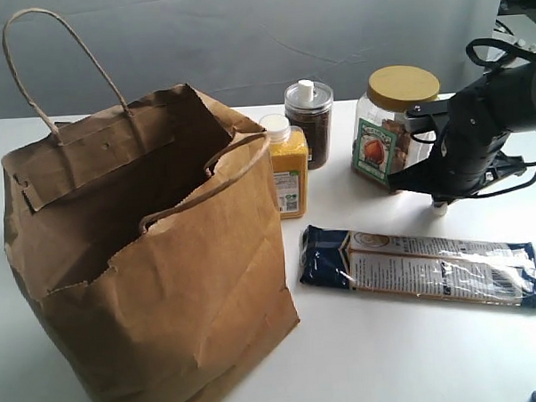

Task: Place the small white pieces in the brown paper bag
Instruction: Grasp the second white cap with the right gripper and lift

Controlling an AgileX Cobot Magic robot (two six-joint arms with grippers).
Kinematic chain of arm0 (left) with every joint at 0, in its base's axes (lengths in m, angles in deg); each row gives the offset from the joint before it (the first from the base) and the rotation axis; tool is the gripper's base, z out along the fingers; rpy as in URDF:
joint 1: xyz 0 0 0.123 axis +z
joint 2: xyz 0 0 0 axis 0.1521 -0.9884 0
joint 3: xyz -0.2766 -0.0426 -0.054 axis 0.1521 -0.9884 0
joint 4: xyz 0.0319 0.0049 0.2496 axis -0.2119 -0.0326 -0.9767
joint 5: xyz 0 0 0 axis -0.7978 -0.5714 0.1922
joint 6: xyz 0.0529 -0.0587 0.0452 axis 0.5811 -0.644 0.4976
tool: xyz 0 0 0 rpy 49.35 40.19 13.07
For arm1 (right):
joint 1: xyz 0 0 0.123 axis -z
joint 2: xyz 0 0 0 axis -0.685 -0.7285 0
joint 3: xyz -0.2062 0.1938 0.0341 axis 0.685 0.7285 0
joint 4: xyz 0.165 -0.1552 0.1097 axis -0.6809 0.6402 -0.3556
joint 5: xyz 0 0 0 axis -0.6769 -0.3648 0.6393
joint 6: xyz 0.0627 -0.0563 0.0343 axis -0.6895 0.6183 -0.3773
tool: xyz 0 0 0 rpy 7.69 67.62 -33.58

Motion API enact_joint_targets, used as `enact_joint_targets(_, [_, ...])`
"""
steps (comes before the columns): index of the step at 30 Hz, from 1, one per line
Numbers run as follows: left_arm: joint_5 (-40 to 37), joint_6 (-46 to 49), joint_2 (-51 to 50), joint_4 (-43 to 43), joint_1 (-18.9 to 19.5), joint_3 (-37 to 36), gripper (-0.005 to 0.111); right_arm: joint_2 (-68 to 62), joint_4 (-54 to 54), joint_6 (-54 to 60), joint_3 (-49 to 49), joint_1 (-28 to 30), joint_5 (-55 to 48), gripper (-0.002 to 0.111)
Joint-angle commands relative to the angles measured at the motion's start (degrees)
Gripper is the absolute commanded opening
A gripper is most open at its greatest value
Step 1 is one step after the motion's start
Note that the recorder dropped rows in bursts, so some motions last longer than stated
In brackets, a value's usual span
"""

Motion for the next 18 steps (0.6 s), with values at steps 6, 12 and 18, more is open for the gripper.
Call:
enact_joint_targets(6, [0.2,-0.2,0.2,0.4,-0.2,-0.2,0.0,11.4,-2.5,1.0,9.3,-1.3,4.0,0.0])
enact_joint_targets(12, [0.2,-0.2,0.2,0.4,-0.2,-0.2,0.0,25.1,-3.4,0.9,18.4,-4.9,7.2,0.0])
enact_joint_targets(18, [0.2,-0.2,0.2,0.4,-0.2,-0.2,0.0,41.5,-3.7,0.8,23.9,-11.9,7.1,0.0])
